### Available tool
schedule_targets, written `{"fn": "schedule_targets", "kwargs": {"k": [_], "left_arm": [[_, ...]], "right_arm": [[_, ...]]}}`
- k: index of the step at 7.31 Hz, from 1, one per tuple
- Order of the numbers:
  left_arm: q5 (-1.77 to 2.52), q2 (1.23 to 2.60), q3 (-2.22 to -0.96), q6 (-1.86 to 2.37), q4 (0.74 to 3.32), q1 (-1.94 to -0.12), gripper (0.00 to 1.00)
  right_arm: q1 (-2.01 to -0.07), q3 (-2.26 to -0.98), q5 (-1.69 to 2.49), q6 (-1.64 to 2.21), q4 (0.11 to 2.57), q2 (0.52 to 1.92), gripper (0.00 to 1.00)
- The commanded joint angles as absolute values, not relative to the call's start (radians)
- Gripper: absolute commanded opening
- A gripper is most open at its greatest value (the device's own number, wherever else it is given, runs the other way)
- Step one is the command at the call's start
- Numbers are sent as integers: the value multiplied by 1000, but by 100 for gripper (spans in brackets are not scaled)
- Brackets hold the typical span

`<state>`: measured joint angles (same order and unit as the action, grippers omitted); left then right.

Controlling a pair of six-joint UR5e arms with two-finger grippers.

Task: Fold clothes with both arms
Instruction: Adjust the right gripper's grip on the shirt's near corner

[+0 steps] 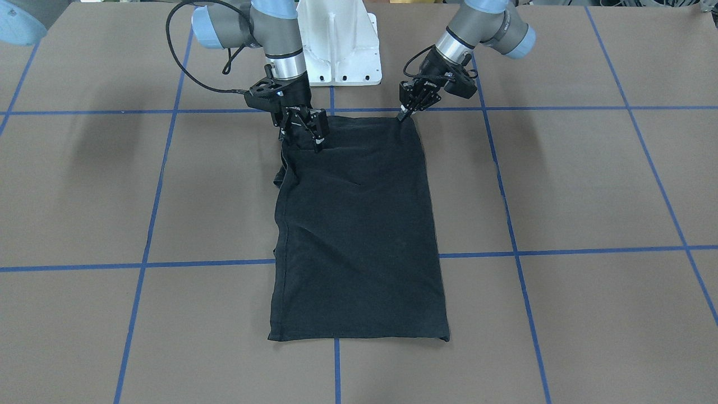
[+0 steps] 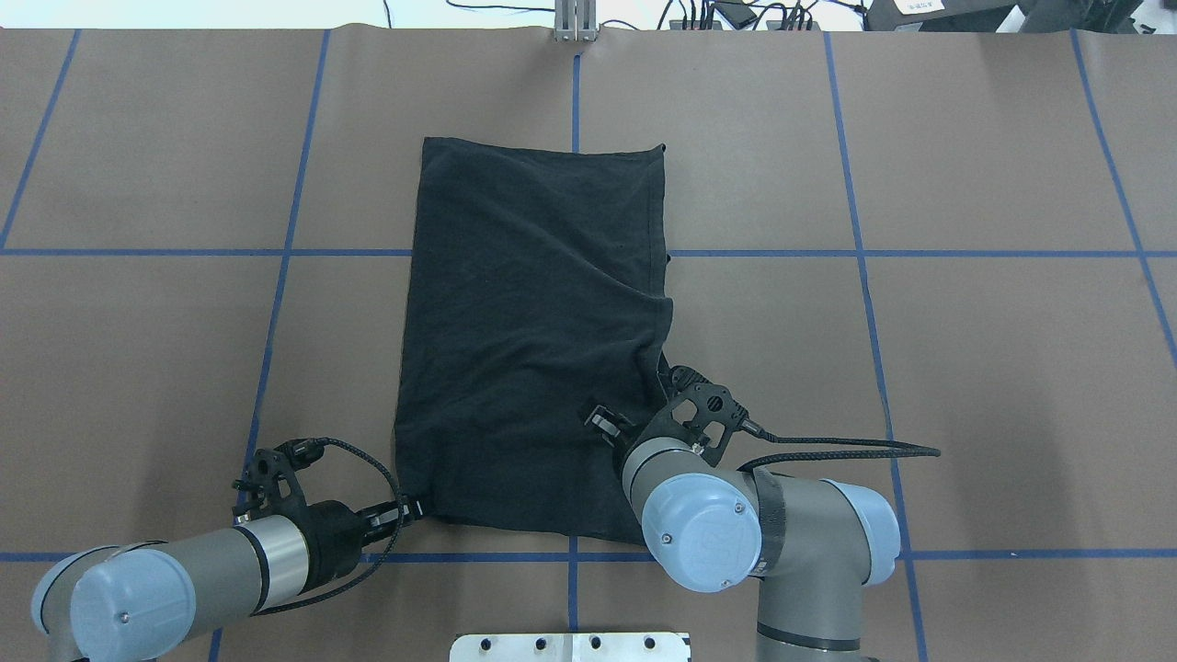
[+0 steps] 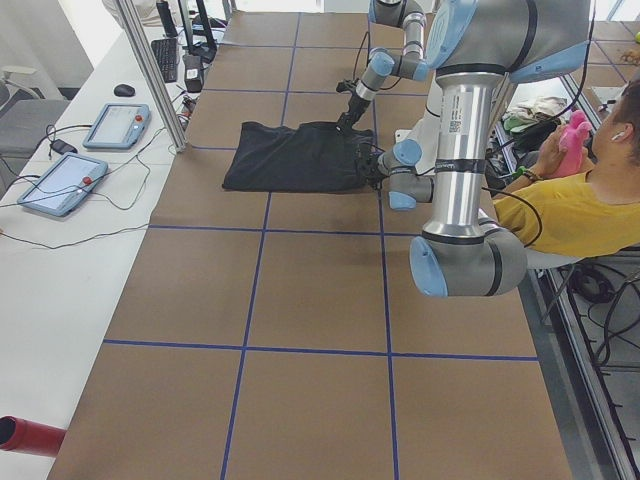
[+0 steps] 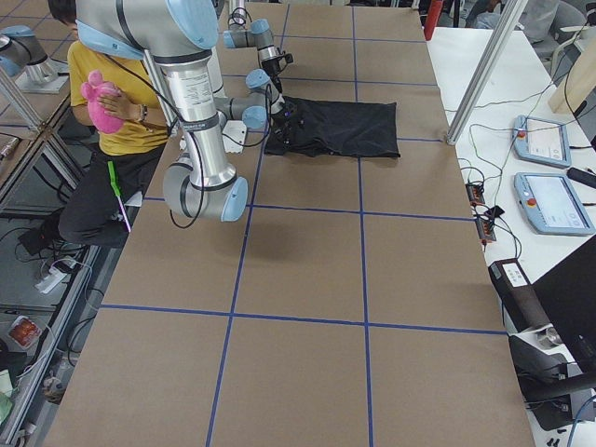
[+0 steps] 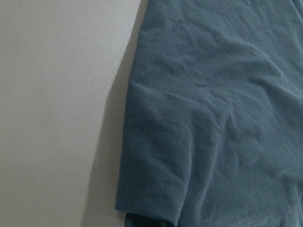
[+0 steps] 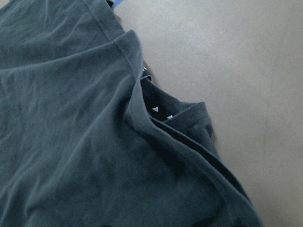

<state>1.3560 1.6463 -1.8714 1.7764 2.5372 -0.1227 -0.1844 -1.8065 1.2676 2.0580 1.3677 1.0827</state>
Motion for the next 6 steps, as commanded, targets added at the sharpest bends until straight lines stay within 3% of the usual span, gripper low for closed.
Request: {"fn": "schedule_targets", "kwargs": {"k": [1,6], "left_arm": [[1356,1647,-1870,1776,2537,-123,0],[1356,1651,-1865,1776,2537,-121,0]], "right_arm": [[-164,-1802,1267,2074,1385,1080,89],[-138,-1792,1267,2098,1468,1058,89]]}}
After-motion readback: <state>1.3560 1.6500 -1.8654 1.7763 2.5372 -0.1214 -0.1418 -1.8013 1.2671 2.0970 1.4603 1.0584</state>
